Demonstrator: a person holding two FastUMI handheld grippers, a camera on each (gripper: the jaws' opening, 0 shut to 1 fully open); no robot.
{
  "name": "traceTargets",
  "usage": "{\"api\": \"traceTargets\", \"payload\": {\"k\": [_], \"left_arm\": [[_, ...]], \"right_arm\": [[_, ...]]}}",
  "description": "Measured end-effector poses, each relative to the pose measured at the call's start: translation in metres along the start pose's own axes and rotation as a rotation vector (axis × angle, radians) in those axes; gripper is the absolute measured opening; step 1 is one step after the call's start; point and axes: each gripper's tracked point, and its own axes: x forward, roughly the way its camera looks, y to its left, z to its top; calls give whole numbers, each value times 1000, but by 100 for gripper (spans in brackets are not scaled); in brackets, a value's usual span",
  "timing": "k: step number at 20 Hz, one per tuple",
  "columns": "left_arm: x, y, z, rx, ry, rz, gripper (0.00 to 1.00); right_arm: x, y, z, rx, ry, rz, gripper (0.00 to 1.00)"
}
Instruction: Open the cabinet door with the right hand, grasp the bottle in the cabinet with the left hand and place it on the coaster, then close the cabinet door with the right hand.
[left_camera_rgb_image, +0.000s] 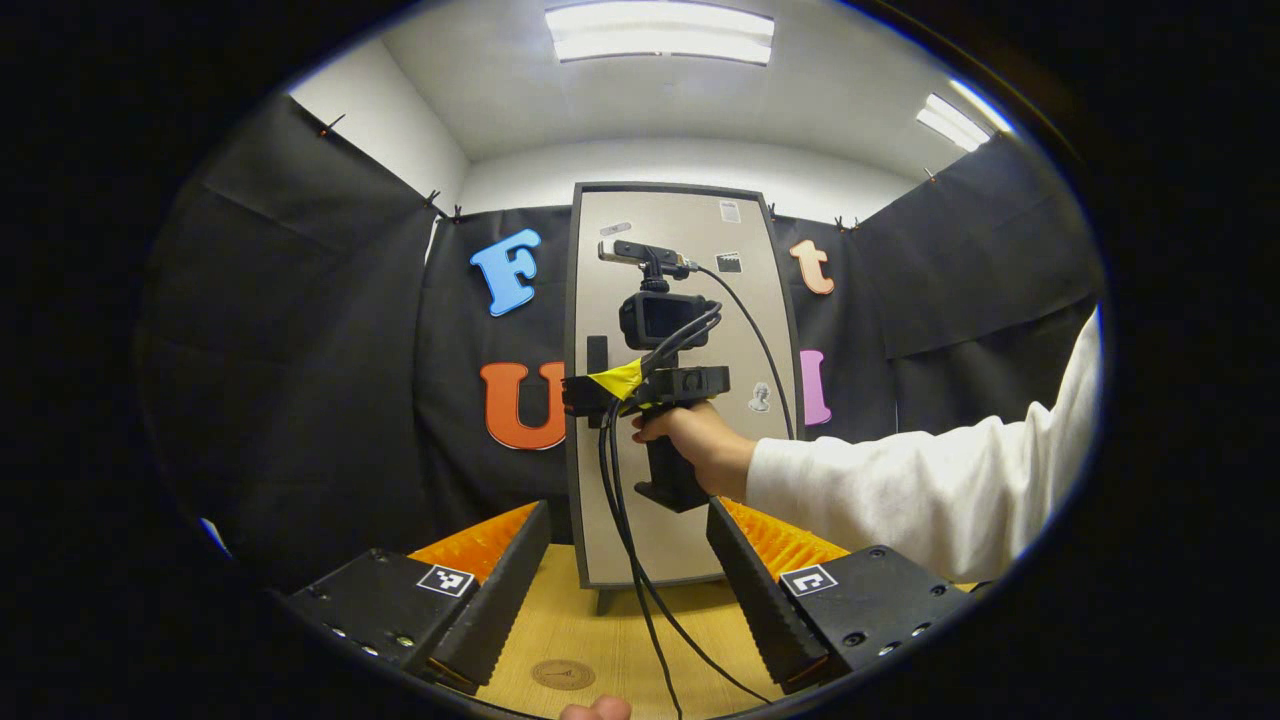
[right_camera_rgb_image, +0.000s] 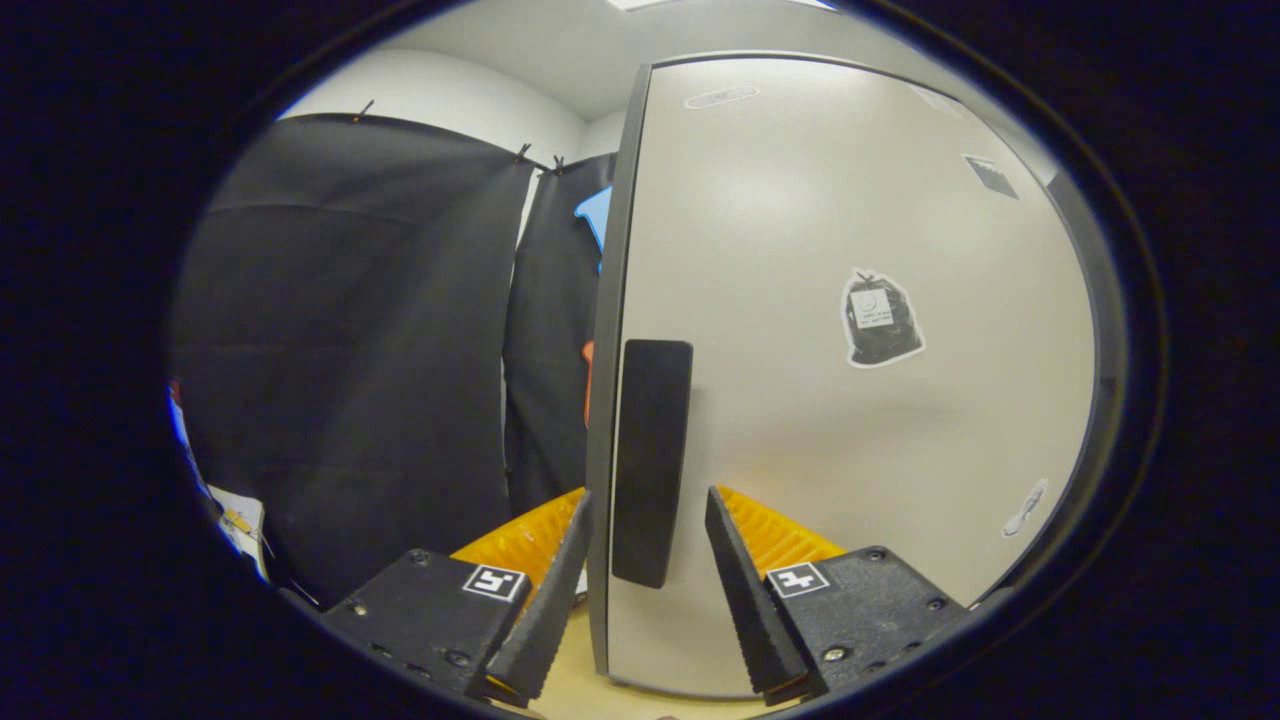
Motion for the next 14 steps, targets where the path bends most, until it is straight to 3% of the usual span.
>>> {"api": "traceTargets", "payload": {"k": [2,3,10,11,14], "left_arm": [[1,4,-1,-4,1,6,95],[1,6,-1,-7,3,9,95],[4,18,-6,-27,9,32,95],[3,20,-5,-31,10,34,95],[2,23,-4,-47,9,37,95]], "right_arm": [[3,-2,2,-3,-9,-24,58],[6,0,0,3,-10,-30,45],[5,-3,0,-21,-24,-63,30],[6,-3,0,-14,-22,-63,24],[2,-2,0,-1,-7,-45,19]]}}
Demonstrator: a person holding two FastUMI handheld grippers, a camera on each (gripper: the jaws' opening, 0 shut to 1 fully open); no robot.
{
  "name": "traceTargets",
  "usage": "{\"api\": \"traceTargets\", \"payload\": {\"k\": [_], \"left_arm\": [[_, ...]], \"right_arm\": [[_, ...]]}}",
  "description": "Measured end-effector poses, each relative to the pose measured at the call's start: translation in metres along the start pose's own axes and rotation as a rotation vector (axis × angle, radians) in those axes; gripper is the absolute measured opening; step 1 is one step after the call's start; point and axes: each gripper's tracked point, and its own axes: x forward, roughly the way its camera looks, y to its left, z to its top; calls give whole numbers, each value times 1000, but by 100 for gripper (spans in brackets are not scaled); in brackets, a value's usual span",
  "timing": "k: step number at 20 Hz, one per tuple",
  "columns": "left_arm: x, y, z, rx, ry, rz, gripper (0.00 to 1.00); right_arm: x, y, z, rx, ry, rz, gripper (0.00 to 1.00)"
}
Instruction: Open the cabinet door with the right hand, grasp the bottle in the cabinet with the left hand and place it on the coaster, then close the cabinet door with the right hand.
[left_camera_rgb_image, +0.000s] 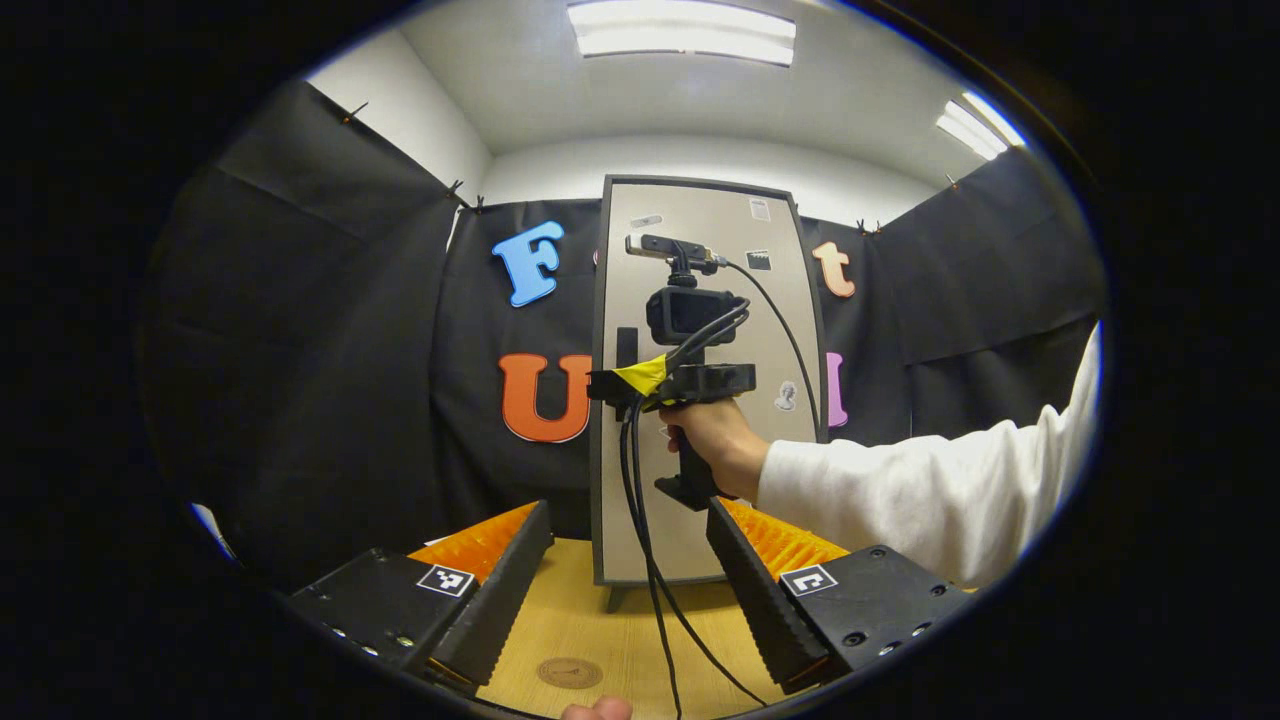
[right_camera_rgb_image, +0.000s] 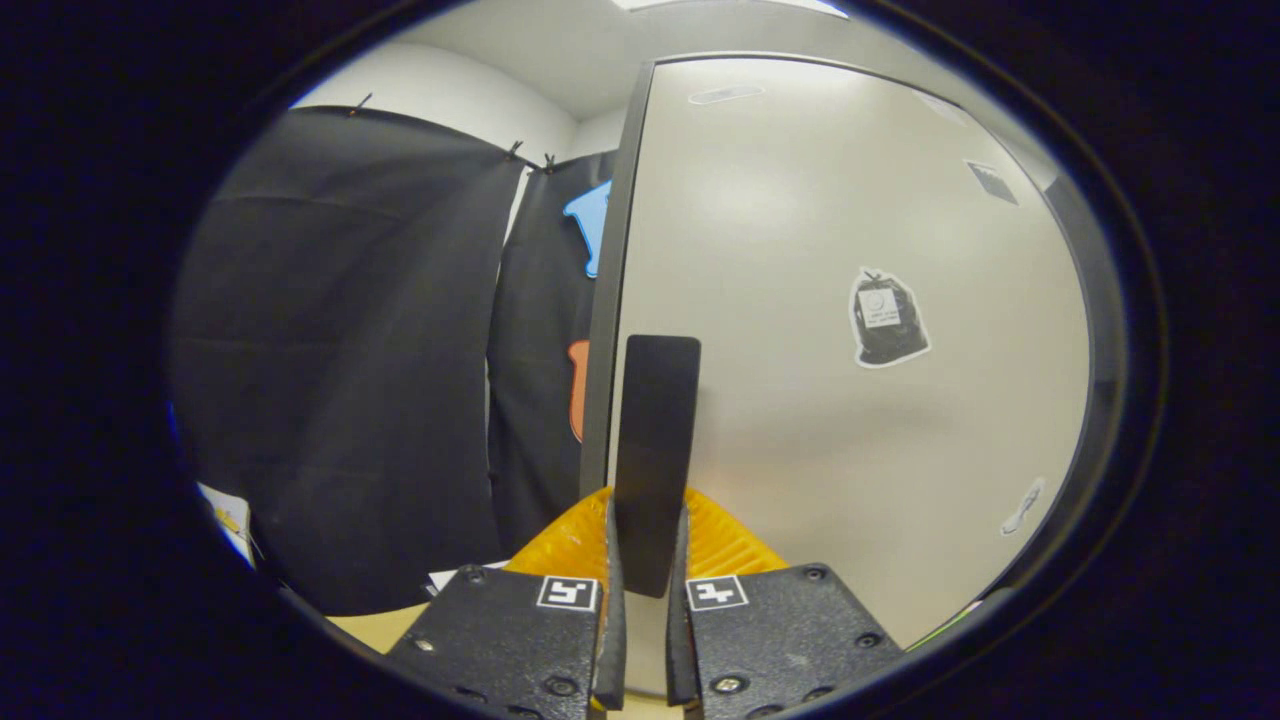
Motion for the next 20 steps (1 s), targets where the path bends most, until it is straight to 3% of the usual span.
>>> {"api": "traceTargets", "payload": {"k": [9,20], "left_arm": [[-6,11,-1,6,9,9,95],[-12,20,1,1,3,14,95]], "right_arm": [[-28,2,0,19,7,110,16],[-66,-7,0,14,0,164,16]]}}
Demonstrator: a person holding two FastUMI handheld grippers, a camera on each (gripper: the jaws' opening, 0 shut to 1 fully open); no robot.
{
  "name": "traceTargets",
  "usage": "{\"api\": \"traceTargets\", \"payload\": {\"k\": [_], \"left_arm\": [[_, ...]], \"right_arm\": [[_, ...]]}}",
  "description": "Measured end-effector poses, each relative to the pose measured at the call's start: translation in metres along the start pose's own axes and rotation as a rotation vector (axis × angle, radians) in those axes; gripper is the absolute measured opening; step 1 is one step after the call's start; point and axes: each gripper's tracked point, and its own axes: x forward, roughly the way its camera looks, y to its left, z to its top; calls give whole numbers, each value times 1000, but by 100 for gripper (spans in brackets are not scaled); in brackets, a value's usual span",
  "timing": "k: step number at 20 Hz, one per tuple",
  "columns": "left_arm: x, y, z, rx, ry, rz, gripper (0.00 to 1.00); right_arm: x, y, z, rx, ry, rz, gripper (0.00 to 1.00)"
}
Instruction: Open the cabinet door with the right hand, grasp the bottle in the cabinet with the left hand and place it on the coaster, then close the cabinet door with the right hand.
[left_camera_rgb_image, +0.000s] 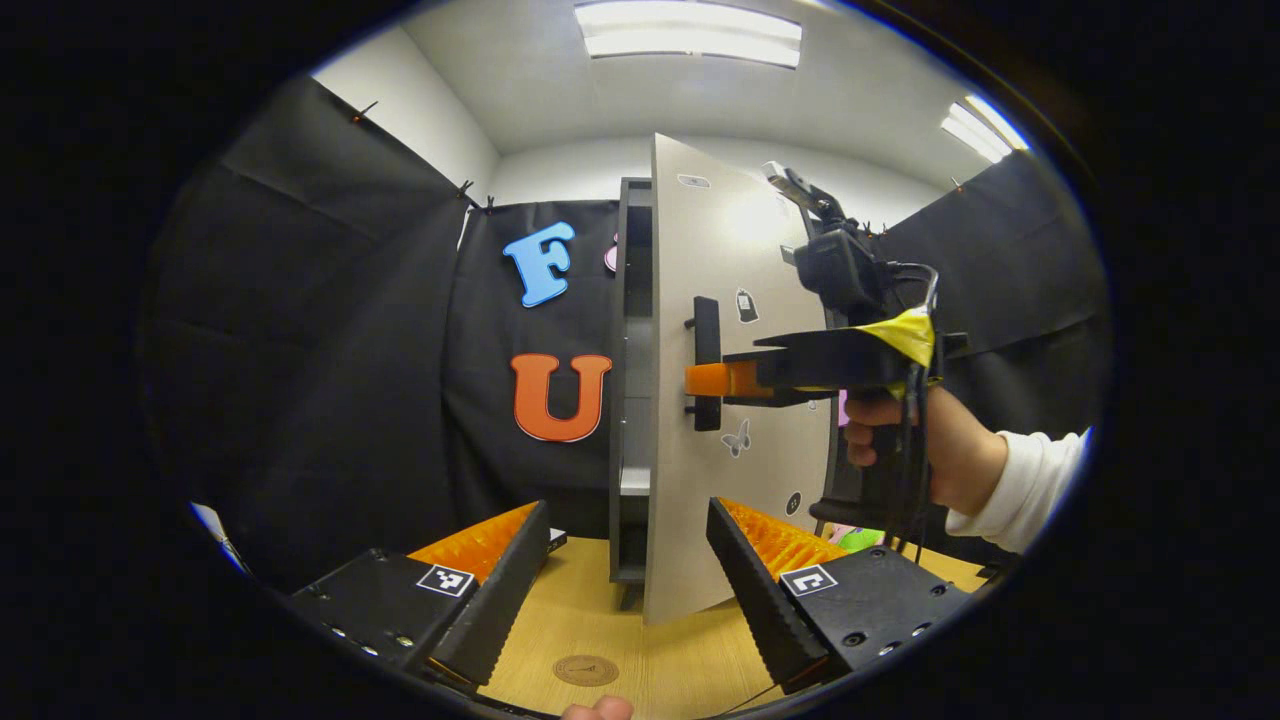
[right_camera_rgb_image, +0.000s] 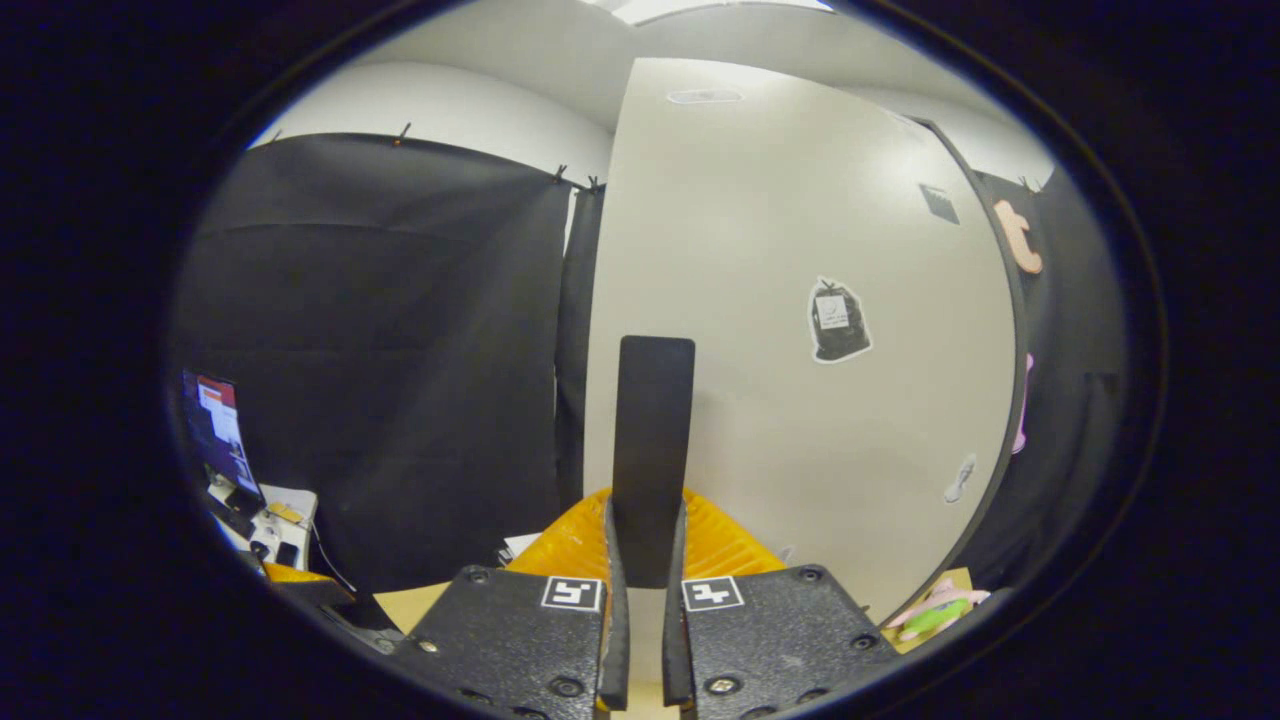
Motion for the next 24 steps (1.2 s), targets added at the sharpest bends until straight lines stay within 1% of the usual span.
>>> {"api": "traceTargets", "payload": {"k": [5,8,13,18,21,22,23,24], "left_arm": [[3,-1,-2,-3,-1,-9,95],[3,-6,-1,-6,-8,-18,95],[1,-17,3,9,-23,-36,95],[-3,-28,4,13,-36,-51,95],[-7,-33,3,7,-40,-60,95],[-8,-35,1,3,-35,-65,95],[-8,-37,-3,-1,-32,-71,95],[-8,-39,-4,-4,-25,-75,95]], "right_arm": [[-18,-7,-1,10,12,11,15],[-29,-13,-1,1,14,-3,15],[-35,-19,-2,-10,15,-41,16],[-48,-34,-3,-24,15,-102,16],[-59,-55,1,-70,11,-173,14],[-61,-61,2,-65,8,-195,14],[-63,-62,1,-48,7,-208,11],[-64,-62,1,-21,4,-215,10]]}}
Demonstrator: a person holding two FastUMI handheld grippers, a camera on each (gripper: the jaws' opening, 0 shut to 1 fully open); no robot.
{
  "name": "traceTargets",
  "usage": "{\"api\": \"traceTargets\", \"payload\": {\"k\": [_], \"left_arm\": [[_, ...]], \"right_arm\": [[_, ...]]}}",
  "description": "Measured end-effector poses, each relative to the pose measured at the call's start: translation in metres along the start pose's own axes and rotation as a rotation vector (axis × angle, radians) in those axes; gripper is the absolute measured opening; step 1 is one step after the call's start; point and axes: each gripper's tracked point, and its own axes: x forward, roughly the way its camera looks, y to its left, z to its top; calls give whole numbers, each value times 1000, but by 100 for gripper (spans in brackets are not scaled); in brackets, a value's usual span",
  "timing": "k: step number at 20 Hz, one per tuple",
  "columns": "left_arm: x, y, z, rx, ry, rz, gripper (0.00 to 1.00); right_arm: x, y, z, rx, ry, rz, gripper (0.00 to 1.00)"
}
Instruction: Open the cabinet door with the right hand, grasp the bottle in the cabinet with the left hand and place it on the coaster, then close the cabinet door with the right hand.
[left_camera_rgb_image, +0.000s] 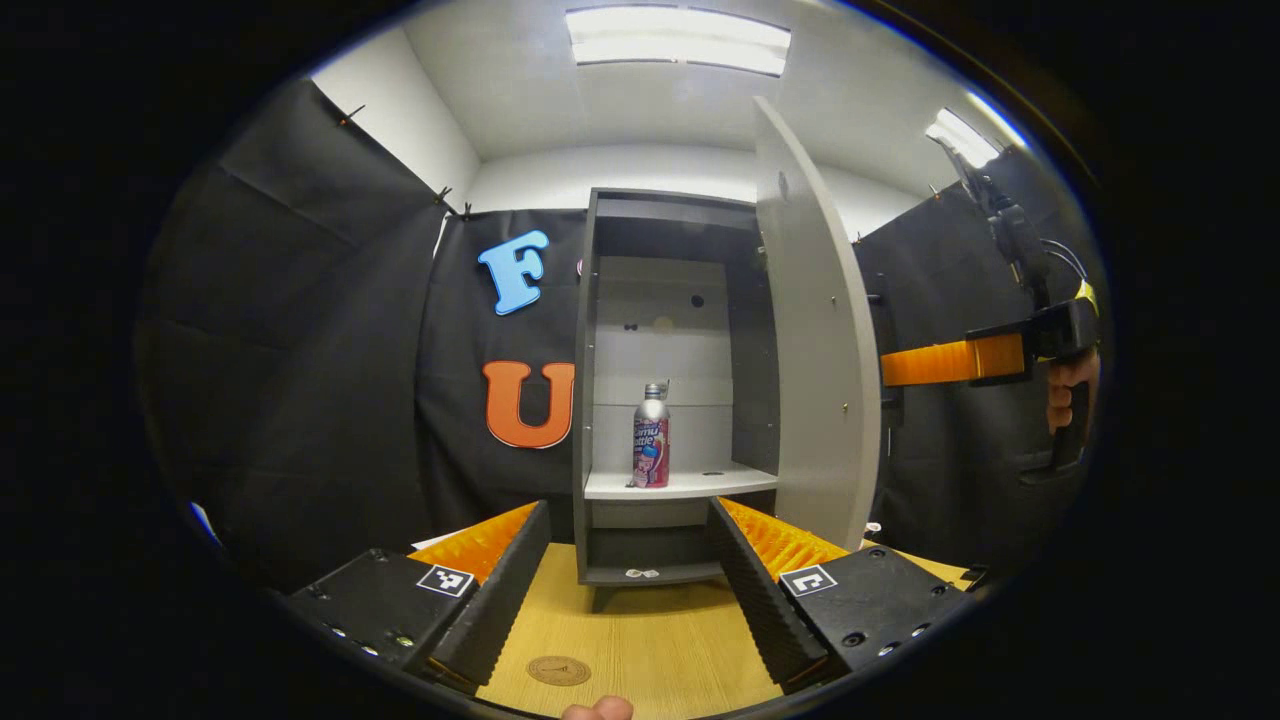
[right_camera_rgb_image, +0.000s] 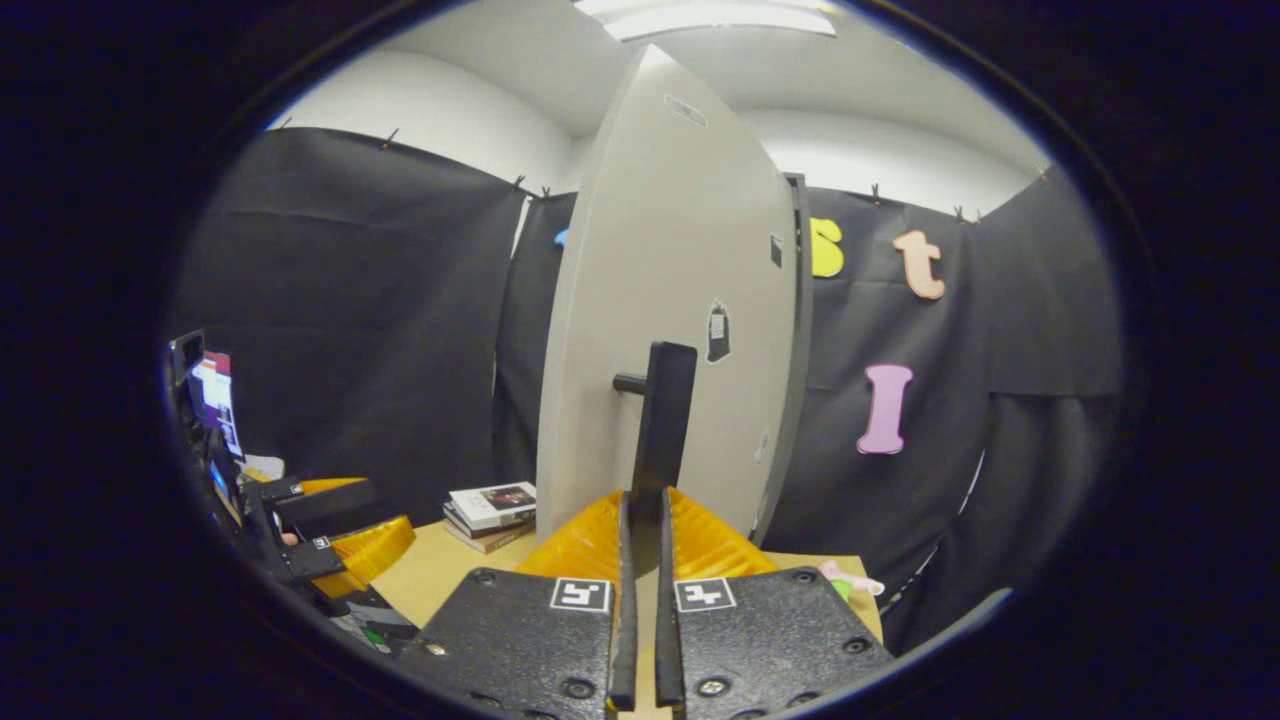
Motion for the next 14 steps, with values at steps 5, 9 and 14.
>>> {"api": "traceTargets", "payload": {"k": [5,9,14], "left_arm": [[1,-4,-6,-5,16,-3,95],[-3,-4,-3,3,11,3,95],[-2,-4,-7,0,14,7,95]], "right_arm": [[-7,-7,-2,25,0,-47,6],[-12,-14,-3,74,-9,-102,6],[-17,-35,-3,62,-8,-185,4]]}}
